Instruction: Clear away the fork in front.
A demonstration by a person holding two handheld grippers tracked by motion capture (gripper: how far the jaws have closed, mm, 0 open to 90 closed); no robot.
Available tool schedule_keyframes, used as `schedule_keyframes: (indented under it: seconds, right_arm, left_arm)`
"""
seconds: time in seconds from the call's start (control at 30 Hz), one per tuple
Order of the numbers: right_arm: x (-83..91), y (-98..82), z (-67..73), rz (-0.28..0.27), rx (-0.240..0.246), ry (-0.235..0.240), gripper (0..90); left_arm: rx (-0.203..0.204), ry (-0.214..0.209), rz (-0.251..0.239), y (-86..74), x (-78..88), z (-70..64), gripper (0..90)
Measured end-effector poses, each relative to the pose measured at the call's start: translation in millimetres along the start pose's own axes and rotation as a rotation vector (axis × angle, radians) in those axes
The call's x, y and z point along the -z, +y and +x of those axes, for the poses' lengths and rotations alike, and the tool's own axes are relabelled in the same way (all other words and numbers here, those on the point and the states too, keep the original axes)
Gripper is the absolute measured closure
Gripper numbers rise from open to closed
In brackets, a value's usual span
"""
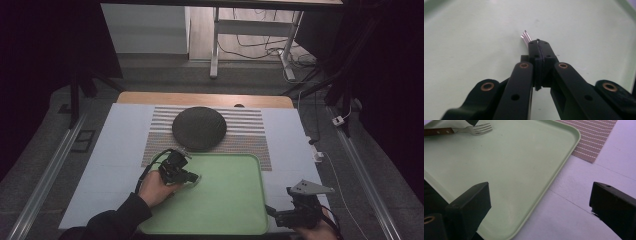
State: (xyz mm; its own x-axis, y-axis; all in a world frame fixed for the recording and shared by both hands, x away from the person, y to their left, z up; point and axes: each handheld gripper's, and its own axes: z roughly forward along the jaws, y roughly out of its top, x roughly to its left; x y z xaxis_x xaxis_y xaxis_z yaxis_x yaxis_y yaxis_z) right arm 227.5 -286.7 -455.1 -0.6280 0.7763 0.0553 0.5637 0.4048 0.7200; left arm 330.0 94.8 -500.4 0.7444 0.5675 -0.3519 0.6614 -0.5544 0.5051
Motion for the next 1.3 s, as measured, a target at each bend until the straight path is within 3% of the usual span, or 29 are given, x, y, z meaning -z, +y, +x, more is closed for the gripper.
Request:
schedule_keyframes:
  seconds: [0.47, 0.57, 0.63, 0.7, 0.8, 0.9, 1.03, 1.3]
  right_arm:
    - [0.0, 0.0, 0.2, -0.002, 0.001, 0.006, 4.3]
    - [0.1, 0.0, 0.1, -0.002, 0.0, 0.005, 4.3]
    - [0.3, 0.0, 0.1, -0.003, -0.001, 0.005, 4.3]
    - [0.4, -0.1, 0.0, -0.005, -0.003, 0.006, 4.3]
    - [0.5, -0.2, -0.3, -0.007, -0.006, 0.007, 4.3]
    - [0.4, -0.2, -0.2, -0.006, -0.003, 0.006, 4.3]
    - [0.5, -0.2, -0.3, -0.007, -0.004, 0.008, 4.3]
    - [0.4, -0.2, -0.4, -0.005, -0.004, 0.01, 4.3]
  left_arm:
    - [-0.038, -0.061, 0.041, -4.6, -12.9, -16.8, 88.6]
    - [-0.06, -0.068, 0.076, -7.1, -21.1, -22.0, 88.6]
    - [-0.074, -0.042, 0.098, -8.9, -28.1, -25.5, 88.6]
    - [-0.078, -0.025, 0.087, -8.6, -28.5, -25.8, 88.6]
    - [-0.098, 0.056, 0.088, -7.3, -24.0, -21.5, 88.6]
    - [-0.046, 0.068, 0.072, -8.2, -19.0, -8.9, 88.6]
    - [-0.012, 0.129, 0.063, -9.6, -9.8, 7.6, 88.6]
    - [0.105, 0.191, 0.037, -19.7, 11.8, 43.8, 88.6]
